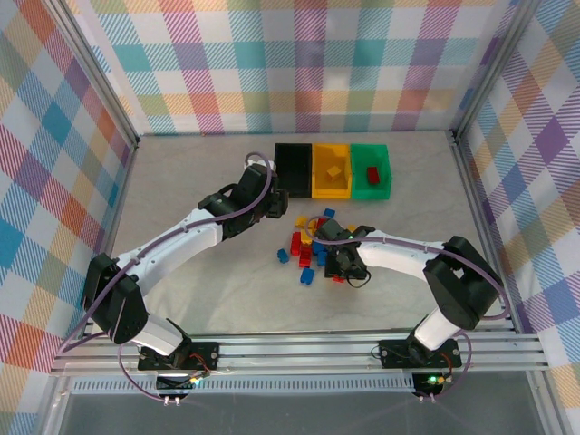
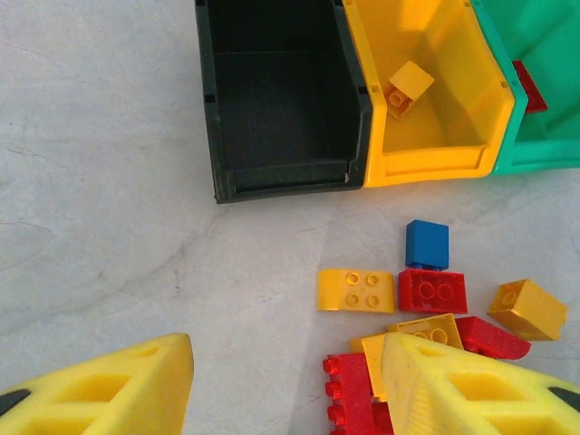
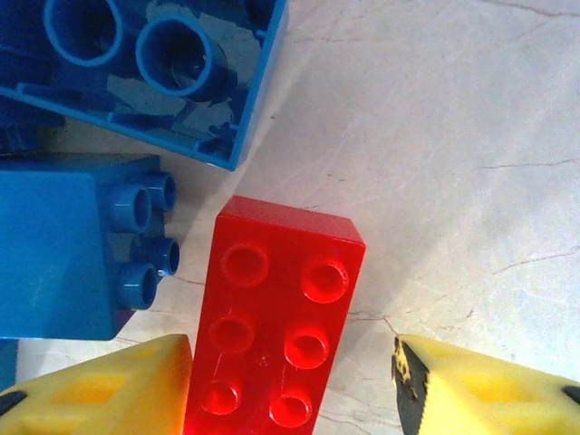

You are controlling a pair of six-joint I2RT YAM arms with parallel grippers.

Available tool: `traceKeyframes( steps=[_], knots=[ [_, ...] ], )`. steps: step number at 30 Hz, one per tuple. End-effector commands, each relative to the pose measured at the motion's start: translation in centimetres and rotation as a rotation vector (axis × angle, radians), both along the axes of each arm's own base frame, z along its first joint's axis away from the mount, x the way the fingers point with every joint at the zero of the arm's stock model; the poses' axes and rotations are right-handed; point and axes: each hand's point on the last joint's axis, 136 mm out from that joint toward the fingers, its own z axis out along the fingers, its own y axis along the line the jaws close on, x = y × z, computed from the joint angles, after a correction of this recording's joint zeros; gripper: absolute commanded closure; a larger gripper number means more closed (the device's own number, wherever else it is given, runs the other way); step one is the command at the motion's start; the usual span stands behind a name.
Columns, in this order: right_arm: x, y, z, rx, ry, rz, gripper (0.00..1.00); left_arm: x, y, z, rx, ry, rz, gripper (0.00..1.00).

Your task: Sort the legos into containers by color

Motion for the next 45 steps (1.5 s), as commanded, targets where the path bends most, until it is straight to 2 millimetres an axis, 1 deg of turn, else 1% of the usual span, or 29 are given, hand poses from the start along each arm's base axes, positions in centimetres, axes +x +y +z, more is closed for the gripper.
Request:
traceKeyframes(
  steps=[1,8,13,19,23,30,33,36,38,41,43,45],
  knots=[
    [-0.3,-0.4,0.1,-0.019,-0.004,0.012,0.41,-0.4,0.1,1.1,-0.026,-0.012,0.002,0.43],
    [-0.2,-0.2,-0.2,-0.012,-0.003,0.025,0.47,-0.7,0.3,1.2,-0.021,-0.003,-0.001,0.43],
    [-0.4,-0.2,-0.6,-0.009,-0.001,0.021,0.51,-0.9,0.5,1.8,-0.023,-0.015,-0.002,0.43],
    [-0.4,-0.4,-0.8,-0.017,0.003,0.025,0.55,-1.0,0.6,2.0,-0.015,-0.016,-0.004,0.43],
    [-0.4,-0.6,-0.4,-0.017,-0.008,0.029,0.63,-1.1,0.7,2.3,-0.02,-0.019,-0.007,0.43],
    [-0.2,-1.1,0.5,-0.001,-0.026,0.019,0.67,-1.2,0.9,2.9,-0.019,-0.03,-0.008,0.43],
    [-0.2,-1.5,1.6,0.003,-0.046,0.019,0.68,-1.3,0.8,3.0,-0.029,-0.033,-0.012,0.43],
    [0.3,-2.0,3.3,0.031,-0.085,0.017,0.67,-1.2,0.7,3.6,-0.066,-0.054,0.001,0.43],
    [1.1,-2.2,4.9,0.062,-0.11,0.017,0.67,-1.1,0.2,4.1,-0.099,-0.069,-0.008,0.43],
    [3.0,-2.4,7.7,0.093,-0.181,0.027,0.67,-1.1,-0.2,4.2,-0.113,-0.065,-0.021,0.43],
    [4.6,-2.6,9.6,0.117,-0.229,0.032,0.67,-1.2,0.0,4.2,-0.105,-0.062,-0.021,0.43],
    [6.1,-2.8,10.9,0.133,-0.268,0.035,0.67,-1.3,0.3,4.3,-0.098,-0.063,-0.015,0.43]
  ],
)
